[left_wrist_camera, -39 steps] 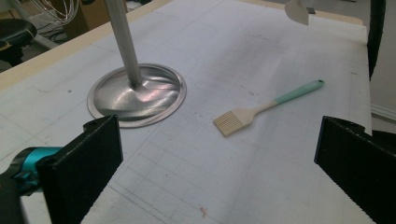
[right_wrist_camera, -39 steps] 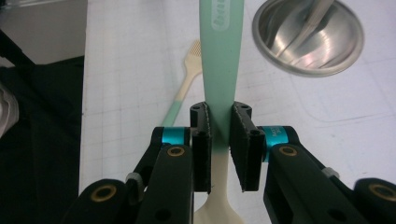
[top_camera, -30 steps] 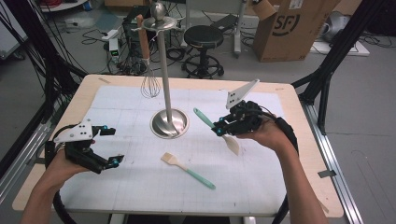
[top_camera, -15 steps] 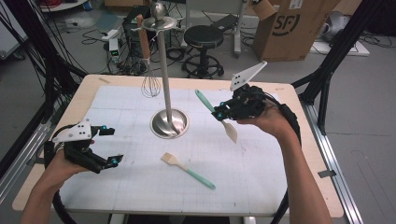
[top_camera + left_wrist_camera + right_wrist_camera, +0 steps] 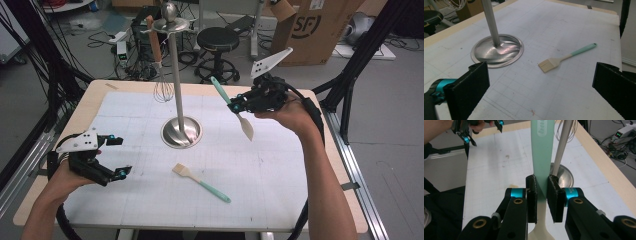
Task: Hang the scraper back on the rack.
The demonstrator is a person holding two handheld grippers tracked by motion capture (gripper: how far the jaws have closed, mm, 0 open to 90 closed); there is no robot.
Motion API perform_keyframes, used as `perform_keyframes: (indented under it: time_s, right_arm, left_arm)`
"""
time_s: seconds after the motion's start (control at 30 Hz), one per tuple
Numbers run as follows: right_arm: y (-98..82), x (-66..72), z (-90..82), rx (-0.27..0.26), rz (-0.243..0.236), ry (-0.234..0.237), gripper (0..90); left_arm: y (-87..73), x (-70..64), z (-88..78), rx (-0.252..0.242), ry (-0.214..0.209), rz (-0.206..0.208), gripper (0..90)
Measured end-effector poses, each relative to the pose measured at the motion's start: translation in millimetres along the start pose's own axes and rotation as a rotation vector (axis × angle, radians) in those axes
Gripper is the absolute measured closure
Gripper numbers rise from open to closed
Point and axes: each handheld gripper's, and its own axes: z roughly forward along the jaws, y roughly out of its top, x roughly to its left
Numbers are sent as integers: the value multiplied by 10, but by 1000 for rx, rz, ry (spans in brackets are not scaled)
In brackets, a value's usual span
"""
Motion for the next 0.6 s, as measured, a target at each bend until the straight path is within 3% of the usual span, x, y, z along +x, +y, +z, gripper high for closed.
perform_keyframes:
  time_s: [0.1, 0.6]
  right_arm:
    - [57, -31, -15, -6, -15, 12, 790]
    - [368, -204, -122, -51, -18, -17, 790]
  left_arm:
    - [1, 2, -3, 0, 1, 1, 17]
    - [-2, 12, 13, 4, 4, -2, 17]
